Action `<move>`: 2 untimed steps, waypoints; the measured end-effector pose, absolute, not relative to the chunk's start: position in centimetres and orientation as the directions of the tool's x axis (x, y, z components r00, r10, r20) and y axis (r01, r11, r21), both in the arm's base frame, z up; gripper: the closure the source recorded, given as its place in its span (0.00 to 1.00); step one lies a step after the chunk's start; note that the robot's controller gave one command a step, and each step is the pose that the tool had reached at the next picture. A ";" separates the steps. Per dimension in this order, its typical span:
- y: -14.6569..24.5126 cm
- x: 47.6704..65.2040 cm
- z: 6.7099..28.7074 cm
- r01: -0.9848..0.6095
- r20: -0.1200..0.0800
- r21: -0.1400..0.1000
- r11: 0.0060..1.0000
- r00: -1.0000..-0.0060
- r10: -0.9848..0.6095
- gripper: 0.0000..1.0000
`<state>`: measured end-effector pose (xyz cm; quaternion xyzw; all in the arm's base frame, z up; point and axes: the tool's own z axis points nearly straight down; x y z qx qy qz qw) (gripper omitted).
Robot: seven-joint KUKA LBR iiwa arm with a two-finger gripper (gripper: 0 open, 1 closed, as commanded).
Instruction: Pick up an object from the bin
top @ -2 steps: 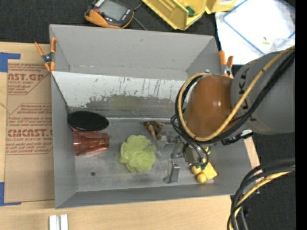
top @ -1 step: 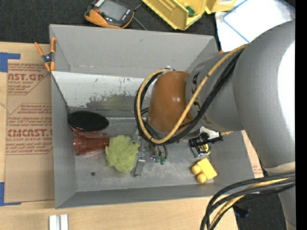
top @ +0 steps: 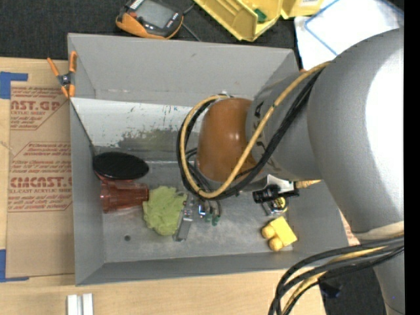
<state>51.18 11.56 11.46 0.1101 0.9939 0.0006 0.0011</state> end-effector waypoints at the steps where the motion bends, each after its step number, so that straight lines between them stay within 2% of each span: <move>1: 13.4 52.5 10.7 0.205 -0.003 0.003 0.979 -0.979 0.205 0.00; 2: 11.9 52.7 17.3 0.193 -0.010 0.003 0.981 -0.981 0.193 0.00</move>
Offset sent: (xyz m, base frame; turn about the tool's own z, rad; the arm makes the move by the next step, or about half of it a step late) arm 0.0130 0.0031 0.0550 -0.0256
